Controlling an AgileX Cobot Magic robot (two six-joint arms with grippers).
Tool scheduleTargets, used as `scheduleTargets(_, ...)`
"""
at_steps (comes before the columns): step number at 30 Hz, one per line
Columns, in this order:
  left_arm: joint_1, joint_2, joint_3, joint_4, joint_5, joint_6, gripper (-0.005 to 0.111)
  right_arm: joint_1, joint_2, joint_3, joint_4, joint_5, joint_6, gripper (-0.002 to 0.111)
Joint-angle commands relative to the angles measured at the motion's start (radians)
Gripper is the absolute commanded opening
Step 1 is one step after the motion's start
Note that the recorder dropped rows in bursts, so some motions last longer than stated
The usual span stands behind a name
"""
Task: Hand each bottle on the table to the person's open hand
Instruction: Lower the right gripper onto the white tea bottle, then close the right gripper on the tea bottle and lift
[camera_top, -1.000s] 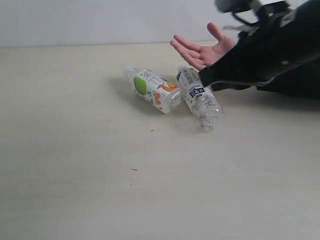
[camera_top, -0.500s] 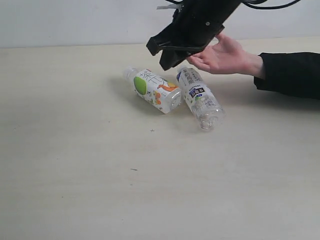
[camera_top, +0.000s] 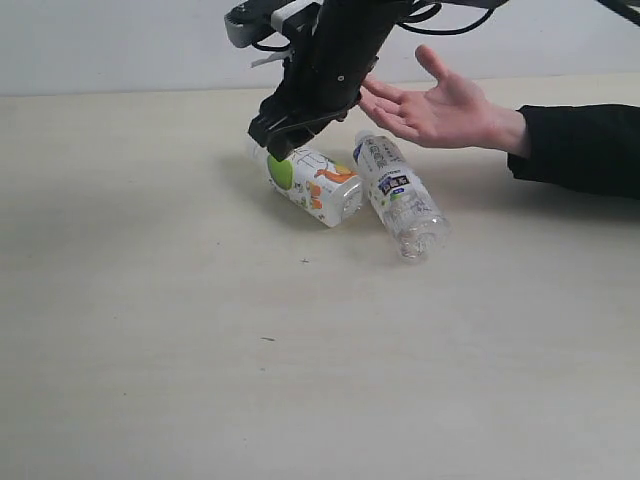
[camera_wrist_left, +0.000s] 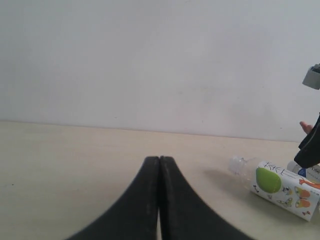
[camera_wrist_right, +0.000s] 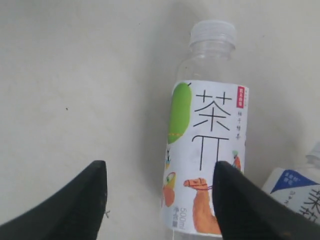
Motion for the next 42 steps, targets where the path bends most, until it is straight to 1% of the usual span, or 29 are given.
scheduleTargets(1, -0.004, -0.006, 0.0, -0.006, 0.0, 0.004, 0.0, 0.004, 0.005, -0.011, -0.006, -0.04, 0.003, 0.06)
scheduleTargets(4, -0.004, -0.006, 0.0, -0.006, 0.0, 0.004, 0.0, 0.007, 0.009, -0.011, -0.004, -0.04, 0.067, 0.06)
scheduleTargets(10, -0.004, -0.006, 0.0, -0.006, 0.0, 0.004, 0.0, 0.028, 0.032, -0.013, -0.03, -0.055, 0.058, 0.07)
scheduleTargets(13, -0.004, -0.006, 0.0, -0.006, 0.0, 0.004, 0.0, 0.044, 0.041, -0.013, -0.076, -0.066, 0.058, 0.071)
scheduleTargets(20, -0.004, -0.006, 0.0, -0.006, 0.0, 0.004, 0.0, 0.044, 0.06, -0.013, -0.193, -0.079, 0.086, 0.071)
scheduleTargets(24, -0.004, -0.006, 0.0, -0.006, 0.0, 0.004, 0.0, 0.044, 0.086, -0.013, -0.196, -0.093, 0.086, 0.071)
scheduleTargets(28, -0.004, -0.006, 0.0, -0.006, 0.0, 0.004, 0.0, 0.044, 0.111, -0.013, -0.21, -0.117, 0.086, 0.076)
scheduleTargets(36, -0.004, -0.006, 0.0, -0.006, 0.0, 0.004, 0.0, 0.044, 0.127, -0.013, -0.222, -0.196, 0.093, 0.076)
scheduleTargets(42, -0.004, -0.006, 0.0, -0.006, 0.0, 0.004, 0.0, 0.044, 0.13, -0.013, -0.259, -0.21, 0.12, 0.076)
